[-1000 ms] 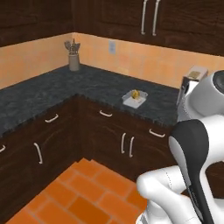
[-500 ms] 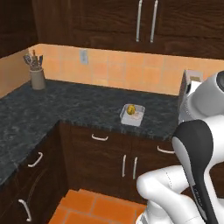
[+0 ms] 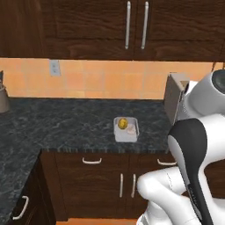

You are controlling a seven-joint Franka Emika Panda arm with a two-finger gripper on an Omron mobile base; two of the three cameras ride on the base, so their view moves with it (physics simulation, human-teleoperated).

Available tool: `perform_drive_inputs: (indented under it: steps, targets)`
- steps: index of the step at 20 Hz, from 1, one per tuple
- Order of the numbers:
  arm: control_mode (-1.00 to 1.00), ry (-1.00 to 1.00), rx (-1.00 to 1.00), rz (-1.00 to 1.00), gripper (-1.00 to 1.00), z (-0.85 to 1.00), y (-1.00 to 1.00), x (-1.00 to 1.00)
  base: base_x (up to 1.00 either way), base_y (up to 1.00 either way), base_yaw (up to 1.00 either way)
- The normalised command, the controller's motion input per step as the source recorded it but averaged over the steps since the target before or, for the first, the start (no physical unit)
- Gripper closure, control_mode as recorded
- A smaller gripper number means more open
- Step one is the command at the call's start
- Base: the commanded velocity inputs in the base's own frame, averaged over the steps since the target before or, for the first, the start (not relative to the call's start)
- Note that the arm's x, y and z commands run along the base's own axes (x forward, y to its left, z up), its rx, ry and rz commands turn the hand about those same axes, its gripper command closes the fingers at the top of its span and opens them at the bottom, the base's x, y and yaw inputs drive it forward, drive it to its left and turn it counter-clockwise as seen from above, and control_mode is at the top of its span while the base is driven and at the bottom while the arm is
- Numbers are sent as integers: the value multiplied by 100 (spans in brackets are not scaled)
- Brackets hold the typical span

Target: Take the meat container that has the chicken drumstick and place it on the second highest rack of the freezer. Then take the vegetable container that has the garlic and squash and place it on the highest rack of the freezer.

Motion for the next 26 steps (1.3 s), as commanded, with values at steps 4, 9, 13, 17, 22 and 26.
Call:
perform_drive_inputs:
  steps: [4,9,13,17,22,26]
  targets:
    - [100,0,0,0,-100,0,0,0,36,24,-30]
    - [100,0,0,0,-100,0,0,0,42,39,-21]
    - [100,0,0,0,-100,0,0,0,36,45,-11]
    - [-100,45,0,-10,-100,-95,20,61,0,0,0]
    - [-100,49,1,-1,-100,-100,0,100,0,0,0]
    - [-100,23,0,0,-100,-100,0,86,0,0,0]
